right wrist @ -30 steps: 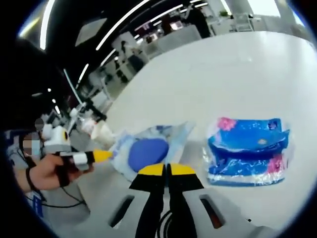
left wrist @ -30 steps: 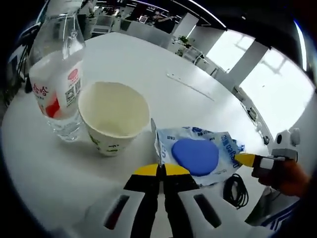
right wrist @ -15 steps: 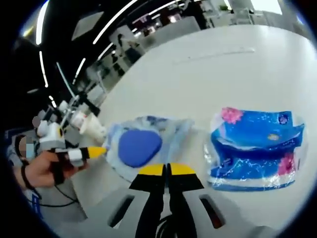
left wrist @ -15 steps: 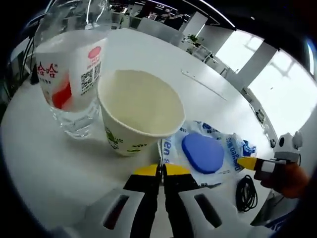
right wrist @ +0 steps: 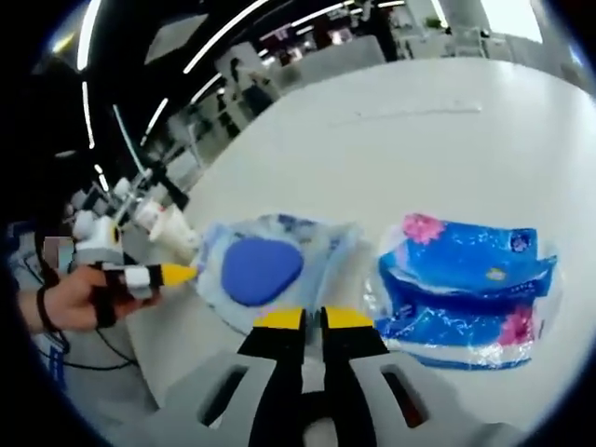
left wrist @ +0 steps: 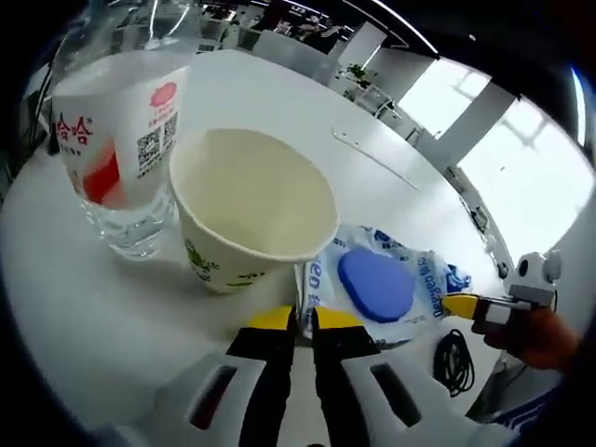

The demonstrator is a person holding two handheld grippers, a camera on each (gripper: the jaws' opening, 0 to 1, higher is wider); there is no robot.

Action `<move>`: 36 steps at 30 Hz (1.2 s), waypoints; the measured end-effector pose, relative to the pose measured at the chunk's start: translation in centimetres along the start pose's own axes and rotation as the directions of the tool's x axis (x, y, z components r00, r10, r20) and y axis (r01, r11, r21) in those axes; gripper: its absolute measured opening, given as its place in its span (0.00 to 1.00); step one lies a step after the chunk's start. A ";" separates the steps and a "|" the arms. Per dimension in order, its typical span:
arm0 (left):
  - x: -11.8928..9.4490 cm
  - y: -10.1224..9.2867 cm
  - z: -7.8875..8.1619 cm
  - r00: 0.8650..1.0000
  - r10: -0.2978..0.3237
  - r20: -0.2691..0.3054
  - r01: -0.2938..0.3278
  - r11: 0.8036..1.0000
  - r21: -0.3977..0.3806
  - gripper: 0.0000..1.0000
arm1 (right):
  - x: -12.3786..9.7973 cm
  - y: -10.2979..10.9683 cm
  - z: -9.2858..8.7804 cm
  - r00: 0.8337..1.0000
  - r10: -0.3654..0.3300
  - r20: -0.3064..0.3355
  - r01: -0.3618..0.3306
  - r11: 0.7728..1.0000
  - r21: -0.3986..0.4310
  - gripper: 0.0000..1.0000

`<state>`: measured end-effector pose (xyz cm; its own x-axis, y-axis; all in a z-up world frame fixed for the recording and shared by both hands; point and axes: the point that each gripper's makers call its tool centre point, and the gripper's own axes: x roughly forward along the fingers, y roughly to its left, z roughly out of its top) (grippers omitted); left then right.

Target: Arrange the tabletop items into an orderly group along one side of the table until the central work area is clear of visible clutter.

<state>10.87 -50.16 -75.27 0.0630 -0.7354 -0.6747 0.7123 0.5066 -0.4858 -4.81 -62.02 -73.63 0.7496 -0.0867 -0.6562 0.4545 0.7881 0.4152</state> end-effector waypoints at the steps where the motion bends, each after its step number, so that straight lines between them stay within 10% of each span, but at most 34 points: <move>1: -0.2 0.1 -0.1 1.000 0.001 0.000 -0.001 1.000 0.005 0.06 | -0.2 -0.1 -0.2 1.000 -0.003 -0.005 0.003 1.000 -0.008 0.08; 16: -3.4 1.3 -1.3 1.000 0.009 0.019 -0.010 0.999 0.043 0.05 | -5.4 -4.6 -0.9 0.986 -0.153 0.066 0.155 0.987 -0.035 0.06; 24: -5.4 1.6 -2.4 1.000 0.007 0.014 -0.009 0.996 0.090 0.06 | -9.2 -11.2 -0.5 0.922 -0.373 0.107 0.373 0.928 0.028 0.08; 36: -8.5 2.4 -5.3 1.000 0.019 -0.008 -0.018 0.994 0.107 0.06 | -7.5 -14.3 -0.7 0.926 -0.373 0.057 0.369 0.927 0.069 0.13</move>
<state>8.36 -40.28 -73.60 0.0708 -0.7224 -0.6878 0.7819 0.4684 -0.4115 -17.24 -72.19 -75.09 0.5518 -0.4091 -0.7267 0.7314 0.6561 0.1860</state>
